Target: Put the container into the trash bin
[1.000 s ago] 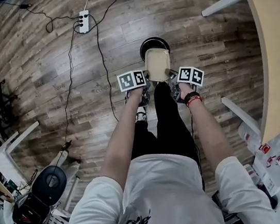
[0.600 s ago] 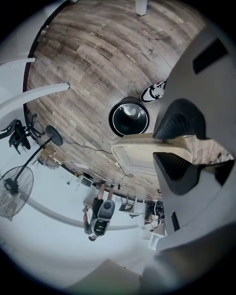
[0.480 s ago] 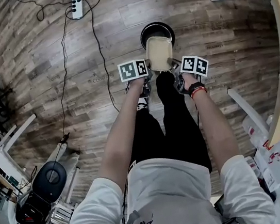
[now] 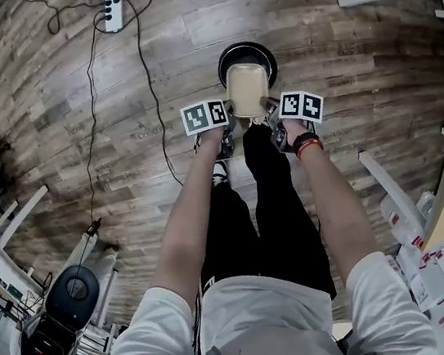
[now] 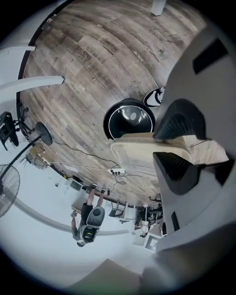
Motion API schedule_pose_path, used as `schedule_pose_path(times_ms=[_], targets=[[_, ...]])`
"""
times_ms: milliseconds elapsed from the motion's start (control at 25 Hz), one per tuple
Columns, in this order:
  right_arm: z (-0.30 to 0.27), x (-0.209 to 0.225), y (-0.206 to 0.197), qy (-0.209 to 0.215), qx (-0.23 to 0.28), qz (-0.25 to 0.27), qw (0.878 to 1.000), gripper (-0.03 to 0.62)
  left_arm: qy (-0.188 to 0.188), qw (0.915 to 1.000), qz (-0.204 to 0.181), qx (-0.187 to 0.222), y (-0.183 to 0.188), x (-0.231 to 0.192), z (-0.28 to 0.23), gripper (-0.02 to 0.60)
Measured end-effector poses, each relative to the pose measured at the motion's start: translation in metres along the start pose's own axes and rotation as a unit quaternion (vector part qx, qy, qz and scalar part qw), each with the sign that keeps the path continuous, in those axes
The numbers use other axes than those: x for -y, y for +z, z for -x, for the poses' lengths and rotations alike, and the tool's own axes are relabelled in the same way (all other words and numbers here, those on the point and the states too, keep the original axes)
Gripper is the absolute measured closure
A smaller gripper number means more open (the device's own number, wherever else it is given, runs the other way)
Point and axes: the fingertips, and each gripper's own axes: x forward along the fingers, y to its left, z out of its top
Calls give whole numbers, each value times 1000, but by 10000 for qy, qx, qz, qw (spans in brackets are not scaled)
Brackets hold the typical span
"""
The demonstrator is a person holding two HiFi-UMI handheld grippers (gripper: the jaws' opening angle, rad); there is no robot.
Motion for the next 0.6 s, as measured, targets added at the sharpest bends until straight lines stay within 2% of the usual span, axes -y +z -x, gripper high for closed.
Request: schedule_pose_path(times_ms=[240,600], targets=[[-27,20,20,-70,-93,135,9998,490,-63,10000,44,-28,15,-11,-35,531],[-65,49,26,-14,-142,-81,9999,495,-15,9997,0,-253,22,-38,-83,529]])
